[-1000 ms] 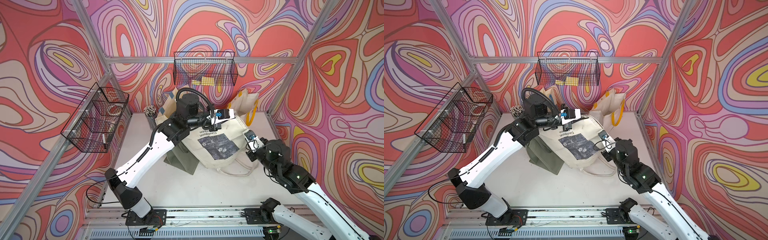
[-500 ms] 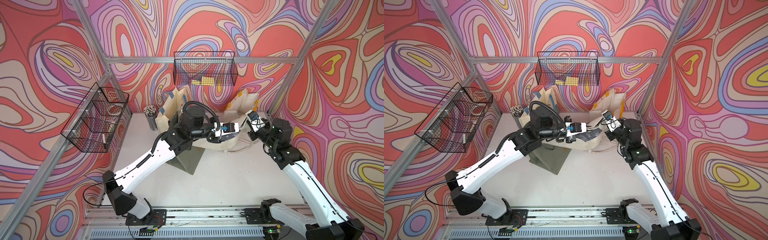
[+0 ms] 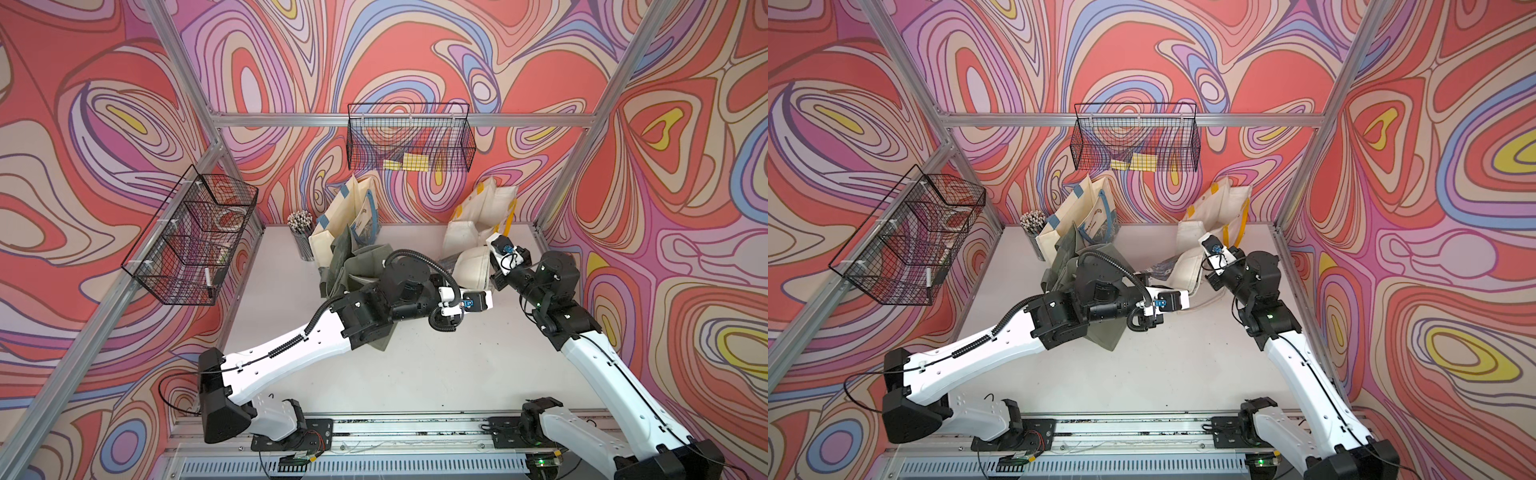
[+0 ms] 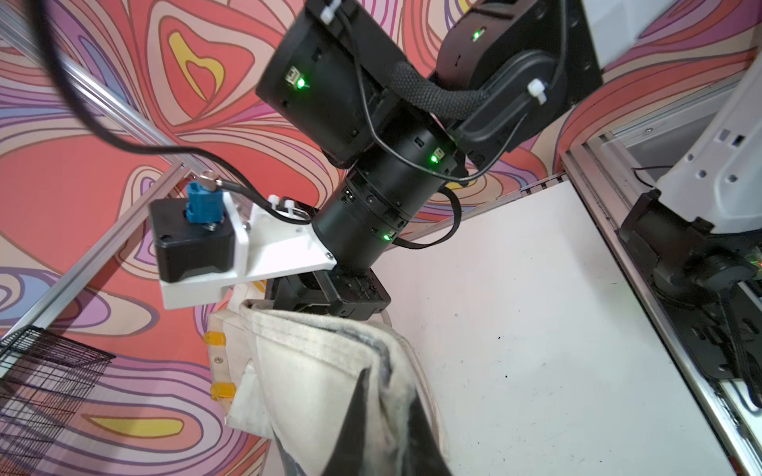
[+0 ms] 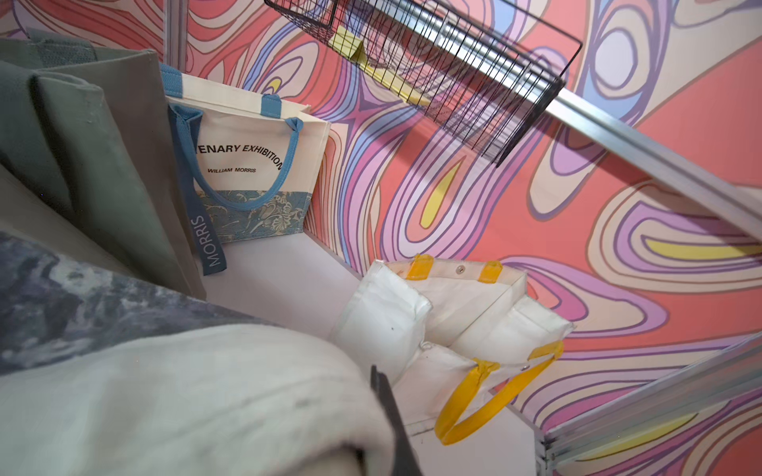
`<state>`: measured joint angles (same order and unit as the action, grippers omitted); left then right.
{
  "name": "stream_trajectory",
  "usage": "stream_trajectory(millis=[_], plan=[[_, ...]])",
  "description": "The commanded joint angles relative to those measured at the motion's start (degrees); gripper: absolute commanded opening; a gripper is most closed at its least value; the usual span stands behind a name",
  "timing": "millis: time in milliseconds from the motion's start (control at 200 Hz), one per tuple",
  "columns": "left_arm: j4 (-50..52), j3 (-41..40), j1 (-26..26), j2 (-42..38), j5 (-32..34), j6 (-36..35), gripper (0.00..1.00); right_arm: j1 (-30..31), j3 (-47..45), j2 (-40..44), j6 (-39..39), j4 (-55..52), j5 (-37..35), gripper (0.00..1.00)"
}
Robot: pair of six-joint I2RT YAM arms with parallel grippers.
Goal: Put away the canvas bag
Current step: Press the canvas bag, then place the canvas bag at the center of the board.
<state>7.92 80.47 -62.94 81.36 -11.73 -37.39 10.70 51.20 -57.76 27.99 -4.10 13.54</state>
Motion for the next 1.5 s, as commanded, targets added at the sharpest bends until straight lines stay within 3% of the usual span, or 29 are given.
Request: stream_trajectory(millis=[0, 185, 561, 786, 901, 1092, 1262, 1497], plan=[[-3.08, 0.22, -6.53, -0.58, -4.74, 2.7, 0.0, -1.72, 2.21, -2.85, -7.29, -3.55, -9.3, 0.19], [-9.13, 0.8, -9.4, 2.51, 1.14, 3.22, 0.0, -1.69, 4.53, -2.49, -10.83, -10.78, -12.5, 0.37], [-9.88, 6.13, -14.27, 9.18, 4.71, 6.3, 0.0, -1.73, 10.78, -4.94, -18.07, -25.65, -17.69, 0.53], [-9.76, 6.51, -16.96, 11.61, 7.78, 12.46, 0.0, -1.7, 9.36, -7.54, -18.57, -29.14, -21.24, 0.54], [-11.33, 5.32, -17.86, 12.65, 7.49, 16.09, 0.0, -1.77, 8.49, -7.86, -19.27, -26.19, -19.26, 0.55], [-12.34, 5.47, -20.21, 15.09, 12.19, 13.98, 0.0, -1.81, 13.51, -9.47, -23.3, -21.24, -12.74, 0.55], [-11.89, 7.55, -20.36, 18.65, 14.45, 15.04, 0.0, -1.76, 14.0, -9.99, -21.3, -23.76, -14.56, 0.56], [-10.05, 13.47, -19.87, 26.0, 13.71, 14.93, 0.13, -2.48, 4.82, -8.59, -19.64, -22.33, -17.83, 0.56]])
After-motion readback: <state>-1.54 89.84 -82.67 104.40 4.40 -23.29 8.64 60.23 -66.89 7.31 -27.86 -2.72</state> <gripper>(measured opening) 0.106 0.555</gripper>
